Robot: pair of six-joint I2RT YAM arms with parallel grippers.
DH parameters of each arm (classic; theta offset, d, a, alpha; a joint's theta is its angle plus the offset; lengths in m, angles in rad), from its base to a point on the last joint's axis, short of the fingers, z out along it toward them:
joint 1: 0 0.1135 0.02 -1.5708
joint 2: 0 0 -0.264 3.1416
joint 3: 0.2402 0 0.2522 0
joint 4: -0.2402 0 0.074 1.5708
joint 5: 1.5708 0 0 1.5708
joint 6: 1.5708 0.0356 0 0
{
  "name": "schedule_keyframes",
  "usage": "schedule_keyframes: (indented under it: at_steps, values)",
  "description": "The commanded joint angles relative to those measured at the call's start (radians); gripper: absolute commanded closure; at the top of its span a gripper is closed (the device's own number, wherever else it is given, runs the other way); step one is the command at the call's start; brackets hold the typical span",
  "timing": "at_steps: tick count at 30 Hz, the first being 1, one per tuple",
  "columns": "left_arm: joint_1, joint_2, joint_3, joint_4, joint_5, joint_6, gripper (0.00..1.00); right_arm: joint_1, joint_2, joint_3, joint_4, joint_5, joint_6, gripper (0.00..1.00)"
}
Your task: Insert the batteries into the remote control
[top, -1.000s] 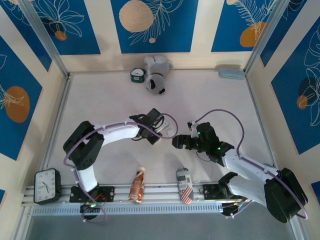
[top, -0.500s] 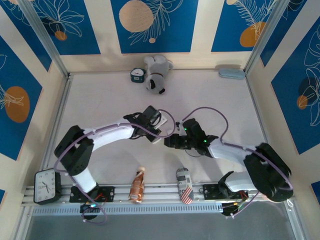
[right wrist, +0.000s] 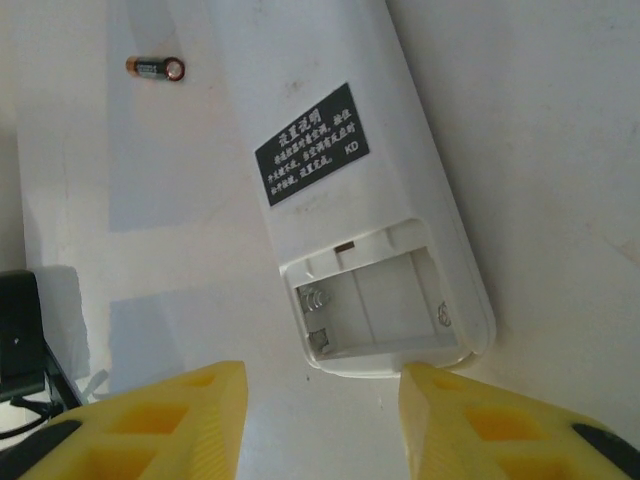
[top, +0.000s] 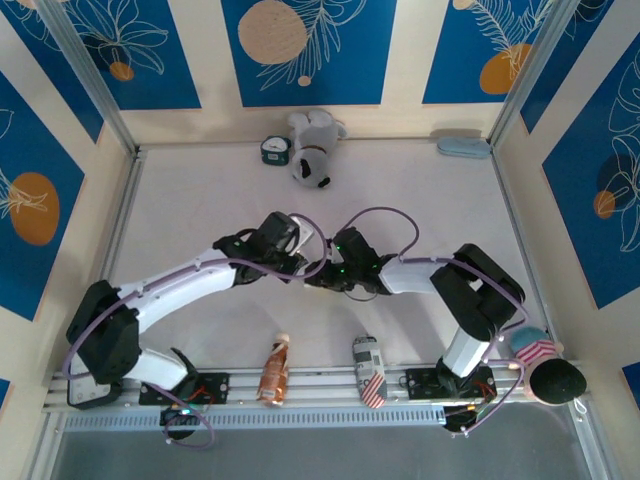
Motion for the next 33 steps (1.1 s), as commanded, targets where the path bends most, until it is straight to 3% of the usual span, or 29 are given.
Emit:
schedule_keyframes:
  at_steps: [1, 8, 13, 20, 27, 33]
  values:
    - [0.01, -0.051, -0.018, -0.026, -0.027, -0.039, 0.86, -0.006, 0.034, 0.041, -0.028, 0.002, 0.011, 0.55]
    - [0.01, -0.095, -0.029, -0.04, -0.034, -0.052, 0.86, -0.02, 0.012, 0.053, -0.061, 0.022, -0.012, 0.55]
    - [0.011, -0.101, -0.032, -0.027, -0.02, -0.061, 0.86, -0.035, -0.019, 0.092, -0.153, 0.104, -0.095, 0.53]
    - [0.011, -0.089, -0.042, -0.006, -0.001, -0.075, 0.85, -0.091, -0.025, 0.112, -0.167, 0.047, -0.144, 0.52]
    - [0.011, -0.047, -0.042, 0.023, 0.022, -0.086, 0.84, -0.046, -0.056, 0.057, -0.145, 0.043, -0.035, 0.62]
    - [0.011, -0.054, -0.057, 0.036, 0.02, -0.083, 0.84, -0.015, -0.001, 0.05, -0.123, 0.055, 0.041, 0.54]
